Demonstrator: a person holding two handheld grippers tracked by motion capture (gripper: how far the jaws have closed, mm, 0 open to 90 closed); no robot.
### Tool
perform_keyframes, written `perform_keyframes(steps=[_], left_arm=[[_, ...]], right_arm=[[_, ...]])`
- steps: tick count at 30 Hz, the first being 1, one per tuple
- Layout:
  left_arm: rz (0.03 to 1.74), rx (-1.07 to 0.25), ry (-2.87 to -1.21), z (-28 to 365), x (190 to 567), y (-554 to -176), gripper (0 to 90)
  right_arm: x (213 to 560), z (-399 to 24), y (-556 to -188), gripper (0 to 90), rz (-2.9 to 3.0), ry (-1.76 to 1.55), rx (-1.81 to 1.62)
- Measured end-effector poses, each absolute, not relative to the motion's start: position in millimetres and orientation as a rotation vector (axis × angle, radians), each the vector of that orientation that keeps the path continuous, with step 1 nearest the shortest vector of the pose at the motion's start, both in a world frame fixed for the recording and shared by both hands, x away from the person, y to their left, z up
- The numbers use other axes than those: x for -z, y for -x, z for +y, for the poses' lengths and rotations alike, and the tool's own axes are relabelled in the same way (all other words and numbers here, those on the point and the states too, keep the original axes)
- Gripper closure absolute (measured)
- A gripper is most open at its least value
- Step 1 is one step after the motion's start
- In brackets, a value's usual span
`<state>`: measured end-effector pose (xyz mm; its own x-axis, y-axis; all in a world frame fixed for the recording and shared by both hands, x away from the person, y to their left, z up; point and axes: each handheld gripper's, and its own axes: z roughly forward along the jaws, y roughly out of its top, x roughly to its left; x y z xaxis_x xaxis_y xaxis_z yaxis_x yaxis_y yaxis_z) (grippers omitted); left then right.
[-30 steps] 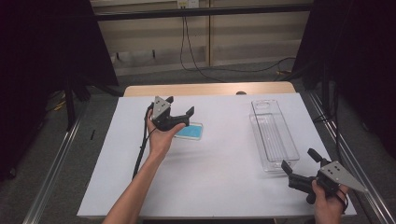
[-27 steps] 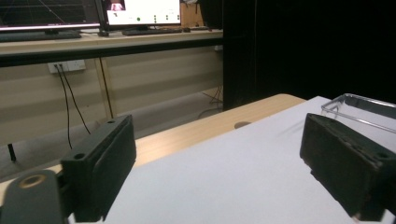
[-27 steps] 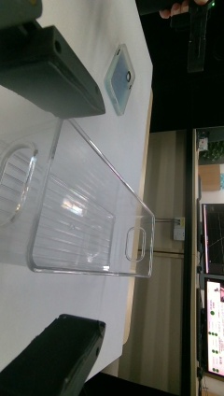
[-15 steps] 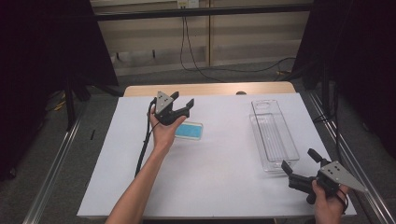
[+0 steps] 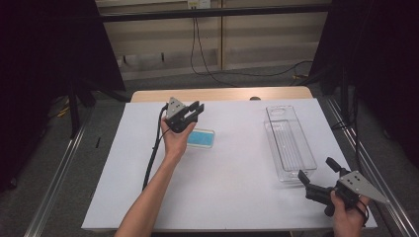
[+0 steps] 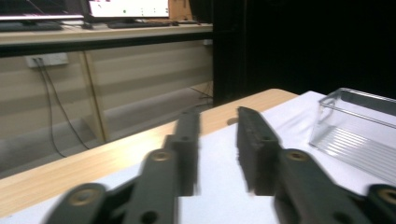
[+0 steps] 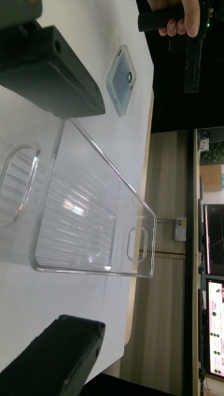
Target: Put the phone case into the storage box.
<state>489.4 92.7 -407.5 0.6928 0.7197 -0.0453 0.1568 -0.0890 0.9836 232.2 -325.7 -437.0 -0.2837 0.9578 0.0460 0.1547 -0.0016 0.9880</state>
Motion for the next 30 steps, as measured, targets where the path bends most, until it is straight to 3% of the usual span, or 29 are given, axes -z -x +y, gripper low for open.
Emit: perform_keyframes(steps=[8,30], left_arm=[[0.750,-0.510,-1.642,88.4,406.3,-486.9,90.0],[0.879,-0.378,-1.809,87.5,407.4,-507.3,90.0]], right_arm=[[437.1,-325.9,-232.2,0.0,1.530,-1.191,-1.364],[436.8,-326.2,-231.9,0.0,1.530,-1.190,-1.364]])
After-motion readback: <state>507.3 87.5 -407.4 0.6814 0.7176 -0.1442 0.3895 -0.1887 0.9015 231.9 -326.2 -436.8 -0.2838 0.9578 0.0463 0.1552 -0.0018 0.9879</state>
